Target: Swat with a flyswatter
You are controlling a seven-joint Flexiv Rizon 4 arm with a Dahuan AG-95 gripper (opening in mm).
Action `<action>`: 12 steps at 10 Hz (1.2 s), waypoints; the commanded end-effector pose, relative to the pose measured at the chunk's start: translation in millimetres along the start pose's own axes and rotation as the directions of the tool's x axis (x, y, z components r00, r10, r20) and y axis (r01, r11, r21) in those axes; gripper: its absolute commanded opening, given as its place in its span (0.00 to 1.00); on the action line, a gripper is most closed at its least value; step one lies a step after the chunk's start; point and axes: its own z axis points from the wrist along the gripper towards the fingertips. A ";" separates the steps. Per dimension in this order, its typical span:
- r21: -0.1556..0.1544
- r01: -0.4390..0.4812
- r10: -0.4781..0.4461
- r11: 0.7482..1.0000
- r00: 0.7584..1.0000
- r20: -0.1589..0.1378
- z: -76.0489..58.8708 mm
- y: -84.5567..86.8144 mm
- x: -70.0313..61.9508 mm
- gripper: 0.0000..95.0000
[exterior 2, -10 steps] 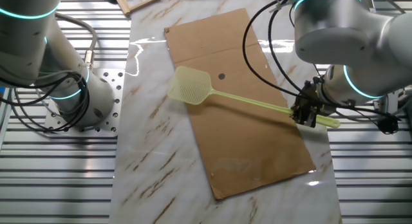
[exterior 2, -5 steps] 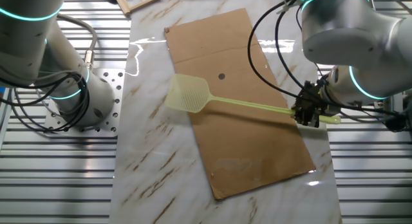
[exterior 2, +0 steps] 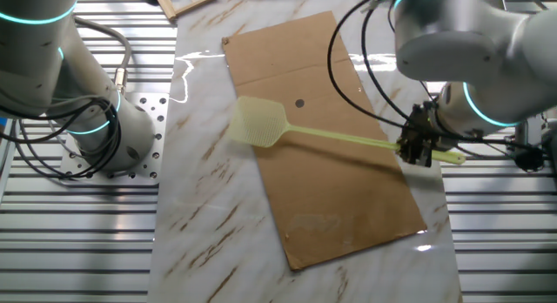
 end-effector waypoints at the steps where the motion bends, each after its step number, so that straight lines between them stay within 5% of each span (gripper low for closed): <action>1: -0.011 -0.045 0.045 0.999 0.999 0.023 0.4 18.7 -7.7 0.00; 12: -0.021 -0.027 0.028 0.999 0.999 0.023 4.7 38.7 -45.8 0.00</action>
